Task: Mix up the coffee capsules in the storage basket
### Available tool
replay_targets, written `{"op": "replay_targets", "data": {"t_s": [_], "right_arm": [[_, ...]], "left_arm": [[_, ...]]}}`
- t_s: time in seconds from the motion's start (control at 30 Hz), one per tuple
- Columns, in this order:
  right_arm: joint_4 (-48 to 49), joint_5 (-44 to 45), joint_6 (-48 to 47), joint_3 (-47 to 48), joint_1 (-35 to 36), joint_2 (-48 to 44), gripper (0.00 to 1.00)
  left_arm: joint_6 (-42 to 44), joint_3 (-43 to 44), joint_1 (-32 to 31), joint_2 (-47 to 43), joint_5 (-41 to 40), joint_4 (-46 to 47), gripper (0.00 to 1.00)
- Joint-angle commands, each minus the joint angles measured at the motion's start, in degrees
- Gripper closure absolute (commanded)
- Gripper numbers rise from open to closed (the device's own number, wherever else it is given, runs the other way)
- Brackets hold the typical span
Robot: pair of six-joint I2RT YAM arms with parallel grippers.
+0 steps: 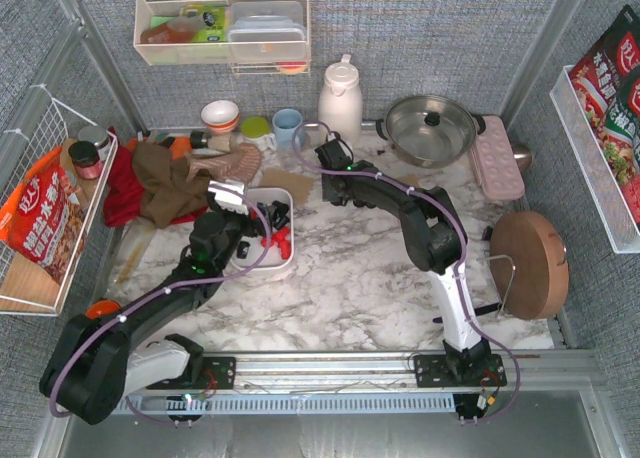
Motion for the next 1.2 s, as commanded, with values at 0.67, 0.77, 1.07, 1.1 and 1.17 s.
{"op": "replay_targets", "data": {"t_s": [0.67,0.77,1.07,1.1,1.17], "right_arm": [[6.2,-6.1,-2.0,-18.7,0.0,-21.1,0.62],[7.1,-8.5,-2.0,-24.5,0.4,-27.9,0.62],[7.9,-13.7,-1.7,-36.7,3.7,-48.0,0.62],[8.0,-14.2,-1.5,-37.8,4.0,-49.7,0.62],[8.3,-15.2,-0.9,-39.6,4.6,-52.9,0.62]], "left_arm": [[0.7,1.7,0.0,6.7,16.0,5.2,0.01],[2.6,0.7,-0.1,8.1,21.8,10.0,0.01],[9.8,0.6,-5.1,13.9,32.9,23.3,0.01],[11.4,0.7,-6.4,14.8,33.5,24.2,0.01],[14.9,1.0,-9.1,16.3,33.7,26.1,0.01]]}}
